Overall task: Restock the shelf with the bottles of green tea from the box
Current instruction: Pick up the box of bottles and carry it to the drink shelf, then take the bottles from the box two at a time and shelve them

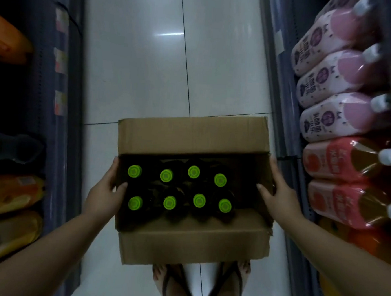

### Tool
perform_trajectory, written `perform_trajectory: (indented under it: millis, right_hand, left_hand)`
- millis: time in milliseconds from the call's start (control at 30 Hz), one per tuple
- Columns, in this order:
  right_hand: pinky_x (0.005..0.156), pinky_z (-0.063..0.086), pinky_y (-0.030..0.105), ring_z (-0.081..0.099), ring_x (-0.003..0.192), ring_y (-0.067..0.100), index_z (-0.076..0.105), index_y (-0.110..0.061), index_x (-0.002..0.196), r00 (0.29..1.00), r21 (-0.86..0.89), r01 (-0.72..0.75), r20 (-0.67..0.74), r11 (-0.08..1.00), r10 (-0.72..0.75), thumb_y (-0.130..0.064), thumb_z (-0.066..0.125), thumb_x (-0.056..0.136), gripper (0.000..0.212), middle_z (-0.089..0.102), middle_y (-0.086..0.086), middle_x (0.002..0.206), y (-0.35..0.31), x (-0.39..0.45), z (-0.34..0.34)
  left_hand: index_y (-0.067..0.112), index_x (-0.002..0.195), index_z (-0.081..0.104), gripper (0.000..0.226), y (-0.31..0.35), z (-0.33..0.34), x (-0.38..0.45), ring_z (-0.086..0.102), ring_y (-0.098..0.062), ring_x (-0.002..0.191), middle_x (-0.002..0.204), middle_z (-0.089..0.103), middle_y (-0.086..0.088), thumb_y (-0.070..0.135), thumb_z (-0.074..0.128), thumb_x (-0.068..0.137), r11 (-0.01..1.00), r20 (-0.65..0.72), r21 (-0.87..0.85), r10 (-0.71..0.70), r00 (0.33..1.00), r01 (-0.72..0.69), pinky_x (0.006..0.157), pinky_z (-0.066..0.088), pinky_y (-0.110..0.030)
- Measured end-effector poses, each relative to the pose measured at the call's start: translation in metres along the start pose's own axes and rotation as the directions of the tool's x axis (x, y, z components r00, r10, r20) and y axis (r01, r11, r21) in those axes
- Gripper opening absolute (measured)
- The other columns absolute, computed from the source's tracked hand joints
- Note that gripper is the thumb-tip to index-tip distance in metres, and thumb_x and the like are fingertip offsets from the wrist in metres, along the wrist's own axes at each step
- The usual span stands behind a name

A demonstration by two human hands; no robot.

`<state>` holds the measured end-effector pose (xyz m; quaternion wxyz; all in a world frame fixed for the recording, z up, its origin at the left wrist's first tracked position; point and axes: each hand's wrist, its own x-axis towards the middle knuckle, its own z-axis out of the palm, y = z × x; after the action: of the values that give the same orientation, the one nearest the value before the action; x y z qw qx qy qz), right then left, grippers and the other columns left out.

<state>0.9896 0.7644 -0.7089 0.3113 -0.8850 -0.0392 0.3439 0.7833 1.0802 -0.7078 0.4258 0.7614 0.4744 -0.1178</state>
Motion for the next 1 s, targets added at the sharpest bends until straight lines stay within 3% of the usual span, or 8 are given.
perform_trajectory:
  millis: [67, 133, 300, 433, 533, 767, 867, 1000]
  right_hand:
    - [0.101, 0.039, 0.031, 0.046, 0.129, 0.022, 0.02, -0.042, 0.146, 0.997, 0.024, 0.042, -0.071, 0.999, -0.04, -0.019, 0.059, 0.091, 0.071, 0.045, -0.001, 0.144, -0.004, -0.012, -0.003]
    - [0.105, 0.04, 0.035, 0.044, 0.13, 0.018, 0.031, -0.038, 0.143, 0.985, 0.034, 0.102, -0.141, 0.994, -0.096, -0.021, 0.062, 0.089, 0.064, 0.046, -0.002, 0.144, -0.009, -0.026, -0.003]
    - [0.107, 0.04, 0.026, 0.044, 0.117, -0.017, 0.041, -0.047, 0.129, 0.996, 0.334, 0.075, -0.068, 0.94, -0.056, -0.015, 0.067, 0.085, 0.061, 0.046, -0.013, 0.137, -0.017, -0.054, 0.019]
    - [0.109, 0.039, 0.028, 0.043, 0.125, -0.008, 0.041, -0.053, 0.128, 0.999, 0.336, 0.037, 0.007, 0.941, -0.042, -0.027, 0.074, 0.078, 0.066, 0.044, -0.02, 0.138, 0.001, -0.06, 0.047]
    - [0.105, 0.038, 0.025, 0.04, 0.127, -0.004, 0.039, -0.052, 0.131, 1.0, 0.258, 0.005, 0.011, 0.966, -0.008, -0.041, 0.075, 0.073, 0.069, 0.04, -0.023, 0.142, 0.01, -0.055, 0.06]
    - [0.104, 0.023, 0.009, 0.03, 0.131, 0.0, 0.058, -0.025, 0.127, 0.993, 0.155, 0.072, 0.076, 0.985, -0.085, -0.018, 0.083, 0.068, 0.064, 0.034, -0.015, 0.143, 0.021, -0.034, 0.079]
    - [0.098, 0.016, -0.003, 0.031, 0.131, 0.001, 0.059, -0.022, 0.126, 0.99, 0.123, 0.1, 0.082, 0.987, -0.111, -0.012, 0.079, 0.073, 0.058, 0.039, -0.007, 0.146, 0.024, -0.028, 0.085]
    - [0.103, 0.02, 0.004, 0.039, 0.135, 0.012, 0.059, -0.019, 0.127, 0.993, 0.168, 0.099, 0.051, 0.981, -0.109, -0.005, 0.074, 0.076, 0.055, 0.041, -0.013, 0.138, 0.023, -0.028, 0.086]
  left_hand:
    - [0.033, 0.142, 0.04, 0.055, 0.022, -0.003, -0.013, 0.048, -0.021, 0.129, 0.143, 0.05, 0.002, 0.018, 0.057, 0.092, 0.99, -0.122, 0.076, 0.13, 0.984, -0.122, 0.1, 0.041, -0.037]
    - [0.031, 0.134, 0.05, 0.046, 0.052, 0.002, -0.031, 0.051, -0.014, 0.124, 0.134, 0.055, 0.005, 0.016, 0.058, 0.091, 0.971, -0.139, -0.015, 0.235, 0.962, -0.239, 0.101, 0.043, -0.034]
    - [0.044, 0.112, 0.058, 0.045, 0.106, 0.063, -0.054, 0.058, -0.002, 0.116, 0.12, 0.064, 0.013, 0.005, 0.061, 0.088, 0.906, 0.16, -0.321, 0.339, 0.927, -0.276, 0.102, 0.047, -0.031]
    - [0.042, 0.114, 0.058, 0.048, 0.115, 0.119, -0.04, 0.056, -0.005, 0.119, 0.123, 0.063, 0.01, 0.005, 0.066, 0.084, 0.907, 0.201, -0.339, 0.328, 0.923, -0.248, 0.104, 0.046, -0.038]
    - [0.029, 0.127, 0.055, 0.053, 0.114, 0.148, -0.028, 0.051, -0.005, 0.122, 0.129, 0.058, 0.009, 0.009, 0.07, 0.081, 0.935, 0.202, -0.247, 0.305, 0.931, -0.253, 0.106, 0.042, -0.031]
    - [0.01, 0.13, 0.054, 0.062, 0.103, 0.169, -0.008, 0.046, -0.02, 0.13, 0.136, 0.053, -0.008, -0.002, 0.072, 0.072, 0.946, 0.259, -0.004, 0.314, 0.913, -0.324, 0.102, 0.023, -0.01]
    - [0.012, 0.13, 0.057, 0.06, 0.099, 0.169, -0.001, 0.046, -0.021, 0.132, 0.139, 0.053, -0.008, -0.003, 0.071, 0.073, 0.93, 0.255, 0.038, 0.346, 0.903, -0.367, 0.106, 0.025, -0.015]
    - [0.021, 0.125, 0.062, 0.053, 0.095, 0.172, -0.001, 0.046, -0.017, 0.132, 0.139, 0.053, -0.004, 0.002, 0.071, 0.076, 0.95, 0.157, -0.062, 0.311, 0.937, -0.305, 0.108, 0.031, -0.022]
